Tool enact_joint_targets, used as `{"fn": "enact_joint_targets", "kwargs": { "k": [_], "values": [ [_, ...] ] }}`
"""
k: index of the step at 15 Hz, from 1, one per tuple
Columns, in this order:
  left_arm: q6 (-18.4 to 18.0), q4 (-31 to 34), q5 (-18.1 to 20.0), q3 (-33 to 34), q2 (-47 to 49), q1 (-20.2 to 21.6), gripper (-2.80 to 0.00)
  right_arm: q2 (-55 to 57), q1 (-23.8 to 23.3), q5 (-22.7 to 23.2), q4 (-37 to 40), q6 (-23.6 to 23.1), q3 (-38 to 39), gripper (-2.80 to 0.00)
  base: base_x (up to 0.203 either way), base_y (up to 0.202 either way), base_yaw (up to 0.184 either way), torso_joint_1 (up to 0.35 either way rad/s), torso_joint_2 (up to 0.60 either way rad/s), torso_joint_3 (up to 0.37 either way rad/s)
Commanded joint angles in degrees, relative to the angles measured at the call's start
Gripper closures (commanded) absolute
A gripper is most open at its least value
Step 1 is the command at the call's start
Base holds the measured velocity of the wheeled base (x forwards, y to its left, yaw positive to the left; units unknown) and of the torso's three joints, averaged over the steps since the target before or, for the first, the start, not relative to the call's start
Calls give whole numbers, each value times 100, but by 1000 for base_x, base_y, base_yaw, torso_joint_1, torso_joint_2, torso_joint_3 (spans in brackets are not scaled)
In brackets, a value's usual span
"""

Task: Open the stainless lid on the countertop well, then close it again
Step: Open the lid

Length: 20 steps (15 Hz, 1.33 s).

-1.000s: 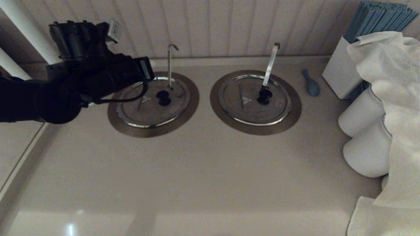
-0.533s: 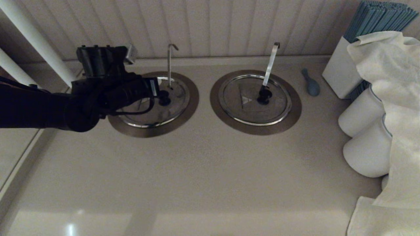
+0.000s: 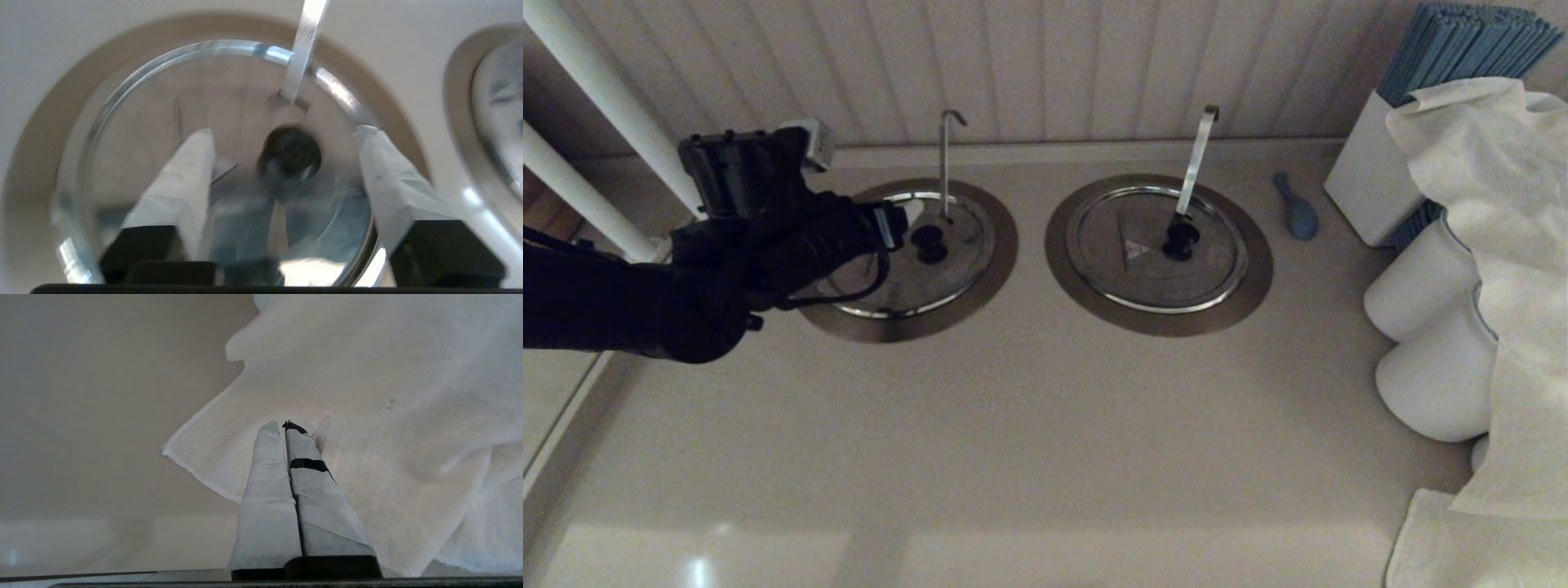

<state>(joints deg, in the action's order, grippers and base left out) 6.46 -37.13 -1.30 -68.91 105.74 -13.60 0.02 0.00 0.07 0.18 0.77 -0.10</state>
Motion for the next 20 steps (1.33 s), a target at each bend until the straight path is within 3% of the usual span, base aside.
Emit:
{"fn": "enact_joint_targets", "kwargs": {
  "k": [1,3,17,20],
  "values": [
    [16,-725,-65,184,174,-1,-280,6,0,1,-1,2,1,0,0,0,0,0,0,0],
    [22,-1023,-116,402,234,-103,-280,6,0,1,-1,2,1,0,0,0,0,0,0,0],
    [31,-1081,-104,317,1073,-195,-280,6,0,1,-1,2,1,0,0,0,0,0,0,0],
    [22,-1595,-133,317,1282,-195,-280,6,0,1,-1,2,1,0,0,0,0,0,0,0]
  ]
}}
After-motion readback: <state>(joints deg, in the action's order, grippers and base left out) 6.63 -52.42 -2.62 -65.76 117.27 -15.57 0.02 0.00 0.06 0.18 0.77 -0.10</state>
